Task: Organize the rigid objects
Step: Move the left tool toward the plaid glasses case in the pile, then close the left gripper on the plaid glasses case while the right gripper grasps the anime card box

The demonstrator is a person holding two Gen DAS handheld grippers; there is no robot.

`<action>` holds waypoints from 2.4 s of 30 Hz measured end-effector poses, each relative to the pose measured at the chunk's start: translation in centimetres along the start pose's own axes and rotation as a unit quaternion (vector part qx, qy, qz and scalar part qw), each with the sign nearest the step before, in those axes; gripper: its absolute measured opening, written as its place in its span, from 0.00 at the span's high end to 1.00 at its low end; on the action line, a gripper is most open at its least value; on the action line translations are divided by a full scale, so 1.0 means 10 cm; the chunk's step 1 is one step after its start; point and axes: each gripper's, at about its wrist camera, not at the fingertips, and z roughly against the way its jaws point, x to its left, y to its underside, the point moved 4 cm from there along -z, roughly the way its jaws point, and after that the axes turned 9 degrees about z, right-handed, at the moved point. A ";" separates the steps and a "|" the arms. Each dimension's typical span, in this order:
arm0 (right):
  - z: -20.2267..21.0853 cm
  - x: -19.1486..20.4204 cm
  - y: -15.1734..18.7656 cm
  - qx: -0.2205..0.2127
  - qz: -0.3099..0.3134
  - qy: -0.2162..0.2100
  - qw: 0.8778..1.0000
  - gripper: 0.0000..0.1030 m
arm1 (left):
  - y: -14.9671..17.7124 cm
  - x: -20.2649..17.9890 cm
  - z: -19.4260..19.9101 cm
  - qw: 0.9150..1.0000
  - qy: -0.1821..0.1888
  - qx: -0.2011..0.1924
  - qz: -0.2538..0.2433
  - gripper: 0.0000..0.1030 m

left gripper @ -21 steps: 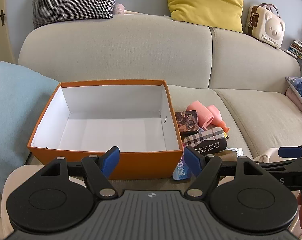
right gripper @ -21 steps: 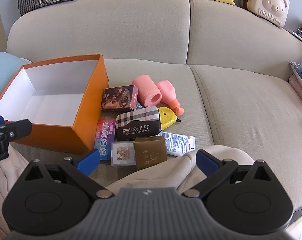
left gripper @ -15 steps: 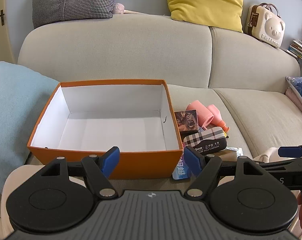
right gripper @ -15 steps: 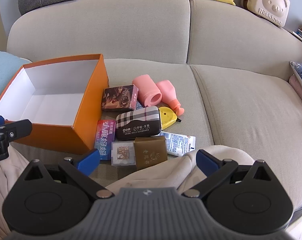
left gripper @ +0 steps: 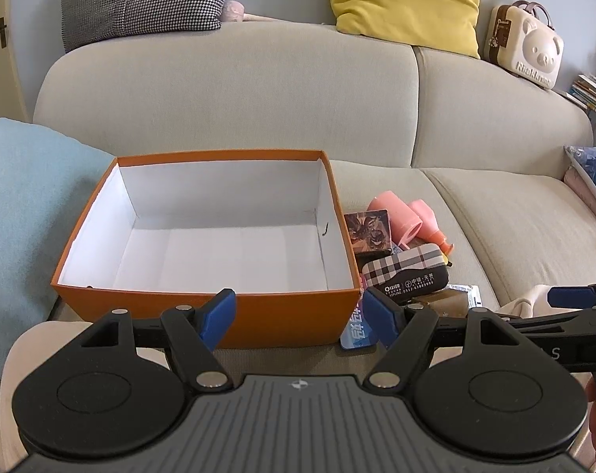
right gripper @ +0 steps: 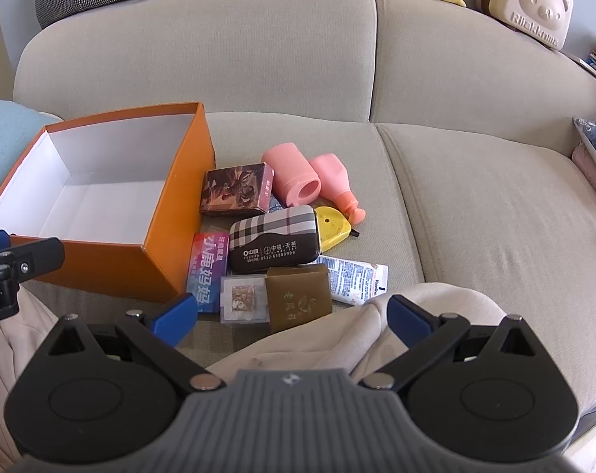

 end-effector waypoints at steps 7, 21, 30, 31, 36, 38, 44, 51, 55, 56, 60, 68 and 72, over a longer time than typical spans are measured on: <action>-0.11 -0.13 0.00 0.000 -0.035 -0.038 0.999 0.04 | 0.00 -0.09 -0.14 0.999 0.034 0.031 -0.019 0.26; -0.49 -0.46 -0.12 0.014 -0.071 -0.092 0.993 0.45 | -0.10 -0.72 -0.58 0.978 0.129 0.096 -0.130 0.74; -0.93 -0.63 -0.30 0.039 -0.101 -0.120 0.987 0.47 | -0.28 -1.00 -1.05 0.954 0.113 0.129 -0.248 0.76; -0.98 -0.63 -0.32 0.043 -0.102 -0.121 0.986 0.47 | -0.29 -1.02 -1.10 0.951 0.111 0.132 -0.257 0.76; -1.29 -0.65 -0.32 0.070 -0.119 -0.143 0.980 0.45 | -0.34 -1.07 -1.31 0.942 0.111 0.150 -0.280 0.76; -1.39 -0.66 -0.32 0.077 -0.126 -0.148 0.978 0.45 | -0.34 -1.08 -1.37 0.940 0.110 0.156 -0.284 0.75; -1.52 -0.67 -0.37 0.081 -0.134 -0.159 0.975 0.68 | -0.31 -1.11 -1.48 0.933 0.107 0.165 -0.303 0.62; -1.36 -0.73 -0.50 0.055 -0.160 -0.194 0.966 0.81 | -0.16 -1.23 -1.55 0.920 0.112 0.164 -0.337 0.53; -1.35 -0.78 -0.51 0.060 -0.187 -0.206 0.959 0.83 | -0.05 -1.32 -1.62 0.917 0.113 0.161 -0.347 0.52; -1.35 -0.78 -0.52 0.060 -0.194 -0.210 0.956 0.83 | -0.02 -1.34 -1.64 0.917 0.112 0.160 -0.349 0.52; -1.35 -0.81 -0.51 0.055 -0.203 -0.211 0.955 0.84 | 0.09 -1.42 -1.70 0.919 0.092 0.146 -0.355 0.51; -1.40 -0.93 -0.41 0.069 -0.242 -0.211 0.945 0.84 | 0.10 -1.54 -1.78 0.934 0.069 0.120 -0.329 0.47; -1.37 -0.98 -0.38 0.065 -0.255 -0.227 0.938 0.82 | 0.13 -1.54 -1.77 0.922 0.049 0.099 -0.370 0.61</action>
